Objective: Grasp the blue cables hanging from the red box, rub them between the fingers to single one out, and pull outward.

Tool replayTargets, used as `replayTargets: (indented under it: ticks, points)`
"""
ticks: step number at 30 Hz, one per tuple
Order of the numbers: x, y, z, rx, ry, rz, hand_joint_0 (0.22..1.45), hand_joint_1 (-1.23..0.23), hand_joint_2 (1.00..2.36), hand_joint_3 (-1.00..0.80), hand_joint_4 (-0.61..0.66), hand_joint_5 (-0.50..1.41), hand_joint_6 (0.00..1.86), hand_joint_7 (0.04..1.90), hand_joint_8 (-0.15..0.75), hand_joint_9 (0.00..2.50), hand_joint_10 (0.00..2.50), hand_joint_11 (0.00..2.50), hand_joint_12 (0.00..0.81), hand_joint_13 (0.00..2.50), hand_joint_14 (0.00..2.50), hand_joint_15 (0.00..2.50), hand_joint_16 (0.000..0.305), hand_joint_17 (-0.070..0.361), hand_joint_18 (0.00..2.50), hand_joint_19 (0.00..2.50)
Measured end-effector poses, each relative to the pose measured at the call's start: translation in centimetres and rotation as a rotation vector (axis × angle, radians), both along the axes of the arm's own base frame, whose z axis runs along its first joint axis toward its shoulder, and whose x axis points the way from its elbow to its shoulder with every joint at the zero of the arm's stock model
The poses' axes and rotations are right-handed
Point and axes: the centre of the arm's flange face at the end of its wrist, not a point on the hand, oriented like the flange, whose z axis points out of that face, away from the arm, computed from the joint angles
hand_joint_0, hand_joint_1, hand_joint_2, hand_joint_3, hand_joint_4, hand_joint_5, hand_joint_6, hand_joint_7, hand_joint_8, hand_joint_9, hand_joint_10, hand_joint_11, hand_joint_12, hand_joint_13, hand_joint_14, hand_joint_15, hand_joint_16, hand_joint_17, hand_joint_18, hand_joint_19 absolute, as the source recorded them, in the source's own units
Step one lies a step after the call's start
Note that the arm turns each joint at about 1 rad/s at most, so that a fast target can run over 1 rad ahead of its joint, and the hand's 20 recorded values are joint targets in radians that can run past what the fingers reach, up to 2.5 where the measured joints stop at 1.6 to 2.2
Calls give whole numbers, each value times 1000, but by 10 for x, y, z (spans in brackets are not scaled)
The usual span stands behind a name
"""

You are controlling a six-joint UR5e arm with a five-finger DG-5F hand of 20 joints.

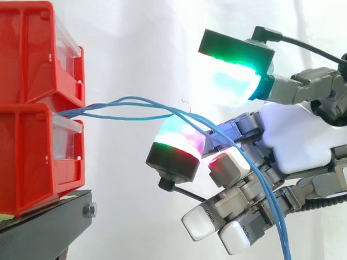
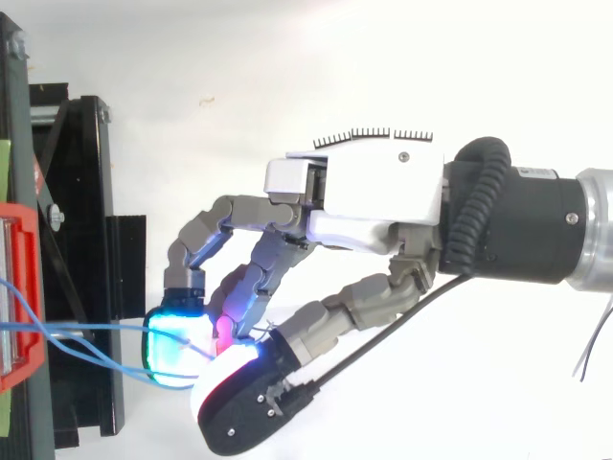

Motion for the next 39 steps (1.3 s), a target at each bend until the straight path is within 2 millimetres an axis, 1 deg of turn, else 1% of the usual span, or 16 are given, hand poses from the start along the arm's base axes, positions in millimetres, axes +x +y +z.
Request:
replayTargets:
  ticks: [4, 8, 12, 16, 18, 19, 21, 22, 23, 24, 26, 33, 39]
  points:
    - [0, 0, 0, 0, 1, 1, 638, -857, 1000, -500, 163, -119, 892, 889, 372, 1105, 19, 787, 383, 771, 12, 347, 46, 104, 748, 360]
    - [0, 0, 0, 0, 1, 2, 646, -841, 1008, -398, 113, -118, 893, 911, 370, 1107, 19, 780, 381, 771, 14, 352, 46, 104, 749, 360]
    - [0, 0, 0, 2, 0, 3, 640, -838, 1013, -297, 93, -118, 895, 924, 371, 1106, 19, 769, 381, 769, 13, 354, 46, 104, 745, 363]
    - [0, 0, 0, 4, 0, 2, 653, -849, 1013, -252, 78, -117, 900, 931, 378, 1106, 18, 778, 387, 773, 14, 346, 47, 107, 754, 353]
    - [0, -1, 0, 5, 0, 0, 656, -851, 1013, -261, 99, -118, 901, 924, 376, 1105, 16, 774, 386, 771, 13, 353, 47, 106, 754, 361]
    - [0, -1, 1, 5, -1, 0, 635, -828, 1010, -296, 147, -116, 901, 888, 376, 1111, 17, 754, 390, 776, 12, 349, 48, 109, 762, 365]
    - [1, -1, 2, 4, -3, 1, 625, -810, 1010, -309, 171, -114, 891, 913, 376, 1124, 17, 722, 390, 780, 12, 352, 49, 110, 763, 371]
    - [1, -1, 3, 3, -3, 1, 612, -773, 1010, -326, 186, -112, 888, 914, 372, 1126, 18, 713, 391, 780, 12, 352, 49, 111, 762, 373]
    - [1, -1, 4, 2, -2, 2, 610, -766, 1009, -328, 187, -111, 887, 903, 373, 1127, 18, 716, 393, 781, 12, 352, 50, 113, 763, 371]
    - [1, -1, 5, 2, -1, 3, 602, -718, 1009, -328, 186, -105, 869, 919, 372, 1129, 17, 698, 399, 784, 12, 353, 51, 115, 769, 374]
    - [1, -2, 6, 0, 2, 3, 600, -687, 1009, -320, 181, -99, 853, 945, 371, 1130, 16, 680, 400, 783, 13, 355, 52, 116, 764, 380]
    - [-1, -2, 11, -22, 31, 9, 603, -629, 1009, -307, 173, -97, 841, 945, 373, 1127, 14, 672, 402, 780, 13, 349, 53, 118, 763, 380]
    - [-1, -2, 11, -27, 35, 11, 605, -611, 1009, -312, 179, -97, 836, 931, 375, 1126, 16, 672, 408, 780, 13, 352, 53, 119, 762, 379]
